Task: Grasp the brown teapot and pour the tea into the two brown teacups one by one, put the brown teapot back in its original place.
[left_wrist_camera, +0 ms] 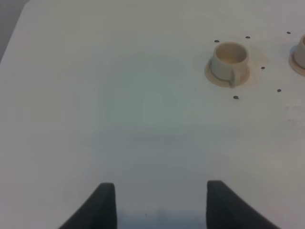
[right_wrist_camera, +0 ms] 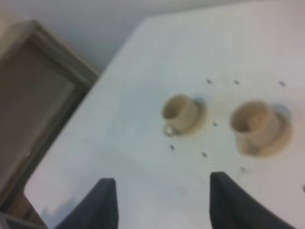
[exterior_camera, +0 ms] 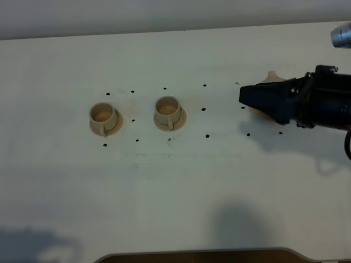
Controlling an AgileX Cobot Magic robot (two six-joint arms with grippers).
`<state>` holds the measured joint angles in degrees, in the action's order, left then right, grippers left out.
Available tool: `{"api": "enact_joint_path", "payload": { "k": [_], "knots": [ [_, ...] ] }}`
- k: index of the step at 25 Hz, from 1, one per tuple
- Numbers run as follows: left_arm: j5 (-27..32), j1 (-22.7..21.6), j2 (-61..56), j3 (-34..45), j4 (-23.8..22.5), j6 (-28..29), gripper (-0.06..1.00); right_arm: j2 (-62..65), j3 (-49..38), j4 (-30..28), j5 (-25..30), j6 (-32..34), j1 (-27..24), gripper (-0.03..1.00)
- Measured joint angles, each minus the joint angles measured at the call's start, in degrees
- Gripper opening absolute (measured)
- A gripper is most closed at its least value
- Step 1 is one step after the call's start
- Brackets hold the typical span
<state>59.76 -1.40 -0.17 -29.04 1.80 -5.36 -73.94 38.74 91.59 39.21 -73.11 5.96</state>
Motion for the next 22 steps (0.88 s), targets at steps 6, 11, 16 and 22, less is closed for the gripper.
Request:
{"api": "enact_joint_path", "payload": {
  "k": [6, 11, 16, 22],
  "knots": [
    [0.0, 0.0, 0.0, 0.0, 0.0, 0.0, 0.46, -7.8, 12.4, -28.2, -0.9, 31.6, 0.7, 0.45],
    [0.0, 0.0, 0.0, 0.0, 0.0, 0.0, 0.46, -15.0, 23.7, -53.1, 0.9, 59.0, 3.8, 0.45],
    [0.0, 0.0, 0.0, 0.0, 0.0, 0.0, 0.46, -23.3, 35.0, -74.0, 9.9, 77.4, 7.7, 0.45],
    [0.0, 0.0, 0.0, 0.0, 0.0, 0.0, 0.46, -33.0, 48.3, -83.1, 23.3, 85.3, 8.5, 0.45]
  ]
}}
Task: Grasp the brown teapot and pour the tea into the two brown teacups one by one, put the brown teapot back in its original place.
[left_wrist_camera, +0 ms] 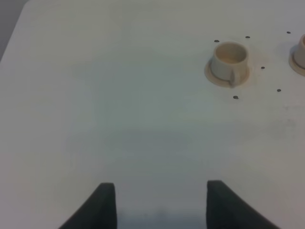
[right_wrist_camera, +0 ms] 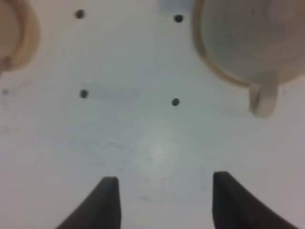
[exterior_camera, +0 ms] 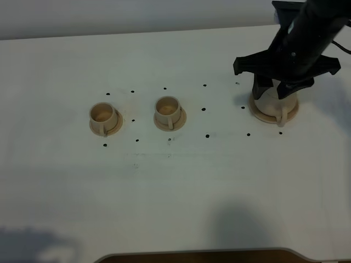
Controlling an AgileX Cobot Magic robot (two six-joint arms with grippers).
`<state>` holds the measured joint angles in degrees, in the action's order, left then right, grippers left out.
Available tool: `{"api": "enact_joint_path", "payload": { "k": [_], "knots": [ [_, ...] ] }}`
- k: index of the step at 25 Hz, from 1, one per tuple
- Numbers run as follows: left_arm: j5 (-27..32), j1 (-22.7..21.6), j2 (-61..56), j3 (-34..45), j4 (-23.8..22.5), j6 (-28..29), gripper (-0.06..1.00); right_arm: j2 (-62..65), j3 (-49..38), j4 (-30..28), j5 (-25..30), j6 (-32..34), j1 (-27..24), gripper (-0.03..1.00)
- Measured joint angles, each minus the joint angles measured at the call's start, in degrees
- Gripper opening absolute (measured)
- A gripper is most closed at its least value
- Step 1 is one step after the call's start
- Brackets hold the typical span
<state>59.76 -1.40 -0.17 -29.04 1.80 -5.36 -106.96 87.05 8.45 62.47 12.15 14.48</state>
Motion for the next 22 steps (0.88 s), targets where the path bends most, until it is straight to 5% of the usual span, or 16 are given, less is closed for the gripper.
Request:
{"api": "enact_joint_path", "payload": {
  "k": [8, 22],
  "knots": [
    [0.0, 0.0, 0.0, 0.0, 0.0, 0.0, 0.46, -8.2, 6.3, -5.7, 6.4, 0.9, 0.0, 0.45],
    [0.0, 0.0, 0.0, 0.0, 0.0, 0.0, 0.46, -12.6, 6.5, -8.1, 3.5, 0.0, -2.7, 0.45]
  ]
}}
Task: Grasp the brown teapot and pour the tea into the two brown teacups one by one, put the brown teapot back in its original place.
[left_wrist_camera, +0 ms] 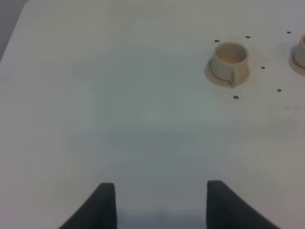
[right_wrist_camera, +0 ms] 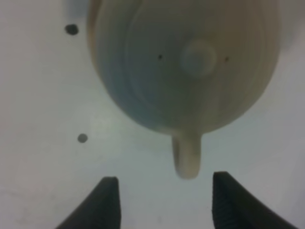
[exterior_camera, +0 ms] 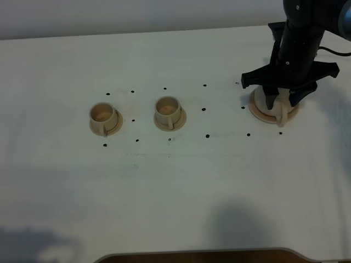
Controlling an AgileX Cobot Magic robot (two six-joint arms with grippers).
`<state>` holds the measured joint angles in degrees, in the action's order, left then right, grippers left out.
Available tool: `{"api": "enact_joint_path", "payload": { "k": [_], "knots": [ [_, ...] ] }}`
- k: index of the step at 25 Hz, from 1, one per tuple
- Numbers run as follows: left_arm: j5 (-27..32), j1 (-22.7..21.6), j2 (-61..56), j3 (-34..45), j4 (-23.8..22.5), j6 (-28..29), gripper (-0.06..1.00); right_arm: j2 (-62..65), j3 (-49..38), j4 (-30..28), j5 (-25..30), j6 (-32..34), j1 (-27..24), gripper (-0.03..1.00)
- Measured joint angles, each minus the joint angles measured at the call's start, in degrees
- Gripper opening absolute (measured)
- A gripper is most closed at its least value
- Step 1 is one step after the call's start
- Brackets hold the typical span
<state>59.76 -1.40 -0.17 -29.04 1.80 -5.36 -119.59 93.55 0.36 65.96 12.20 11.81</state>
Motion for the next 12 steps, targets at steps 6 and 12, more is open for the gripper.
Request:
{"api": "enact_joint_path", "payload": {
  "k": [6, 12],
  "knots": [
    [0.0, 0.0, 0.0, 0.0, 0.0, 0.0, 0.46, -1.4, 0.0, 0.3, -1.3, -1.1, -0.7, 0.45],
    [0.0, -0.1, 0.0, 0.0, 0.0, 0.0, 0.46, -2.1, 0.0, 0.4, -1.5, -1.5, -0.7, 0.45]
  ]
}}
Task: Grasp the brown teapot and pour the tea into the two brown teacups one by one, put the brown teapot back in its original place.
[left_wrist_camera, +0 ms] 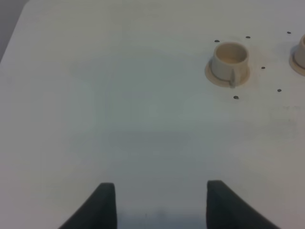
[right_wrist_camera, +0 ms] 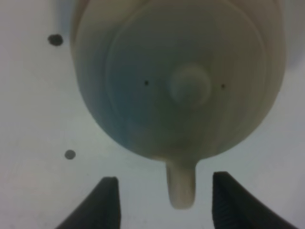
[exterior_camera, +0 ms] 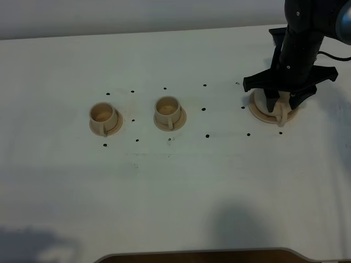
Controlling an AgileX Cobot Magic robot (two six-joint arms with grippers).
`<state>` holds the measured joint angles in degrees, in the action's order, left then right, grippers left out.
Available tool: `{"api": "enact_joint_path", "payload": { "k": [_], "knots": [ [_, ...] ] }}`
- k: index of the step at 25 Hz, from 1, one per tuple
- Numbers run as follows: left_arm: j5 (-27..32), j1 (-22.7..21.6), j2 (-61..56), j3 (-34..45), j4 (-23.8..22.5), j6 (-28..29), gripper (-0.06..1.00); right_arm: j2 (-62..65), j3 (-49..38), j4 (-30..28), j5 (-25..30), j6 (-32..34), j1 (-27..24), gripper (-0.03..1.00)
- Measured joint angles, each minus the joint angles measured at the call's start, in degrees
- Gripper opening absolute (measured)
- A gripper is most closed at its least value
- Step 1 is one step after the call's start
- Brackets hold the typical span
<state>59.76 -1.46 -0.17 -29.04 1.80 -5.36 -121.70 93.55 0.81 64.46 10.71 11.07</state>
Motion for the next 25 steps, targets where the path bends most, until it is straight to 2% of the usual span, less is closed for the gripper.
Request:
{"api": "enact_joint_path", "payload": {
  "k": [25],
  "knots": [
    [0.0, 0.0, 0.0, 0.0, 0.0, 0.0, 0.46, -1.7, 0.0, 0.0, -1.0, -3.2, -1.6, 0.45]
  ]
}}
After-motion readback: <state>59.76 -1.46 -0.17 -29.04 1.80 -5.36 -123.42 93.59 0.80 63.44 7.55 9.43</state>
